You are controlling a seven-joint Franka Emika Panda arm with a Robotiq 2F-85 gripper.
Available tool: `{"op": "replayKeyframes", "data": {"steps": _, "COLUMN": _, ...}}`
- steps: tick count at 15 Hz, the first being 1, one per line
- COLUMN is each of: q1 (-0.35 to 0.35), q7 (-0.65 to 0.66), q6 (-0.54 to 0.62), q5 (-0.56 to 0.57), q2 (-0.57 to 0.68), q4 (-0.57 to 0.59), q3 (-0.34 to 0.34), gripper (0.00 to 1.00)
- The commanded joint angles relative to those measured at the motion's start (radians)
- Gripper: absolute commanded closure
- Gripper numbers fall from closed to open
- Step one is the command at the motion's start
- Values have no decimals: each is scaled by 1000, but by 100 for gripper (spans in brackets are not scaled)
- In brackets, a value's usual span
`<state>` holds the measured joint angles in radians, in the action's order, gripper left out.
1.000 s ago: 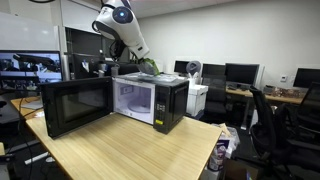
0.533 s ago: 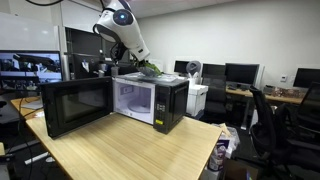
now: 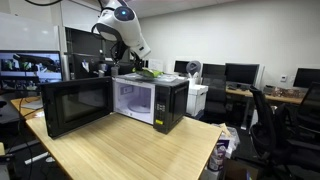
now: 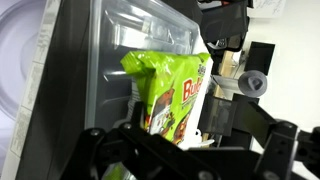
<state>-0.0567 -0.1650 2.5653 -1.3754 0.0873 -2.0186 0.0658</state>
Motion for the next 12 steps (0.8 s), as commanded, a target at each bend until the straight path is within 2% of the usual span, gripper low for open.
{"op": "replayKeyframes", "data": {"steps": 1, "q1": 2, "q7": 44, "q6": 6, "q5": 36, "q2": -24, "q4": -15, "q3": -3, "gripper": 0}}
{"op": "replayKeyframes", "data": {"steps": 5, "q1": -2, "q7": 91, "q6": -20, "q5": 96, "q2": -41, "q4": -29, "q3": 2, "gripper": 0}}
{"op": "replayKeyframes", "data": {"steps": 12, "q1": -19, "q7": 252, "q6": -52, "q5": 307, "q2": -101, "q4": -71, "q3": 23, "gripper": 0}}
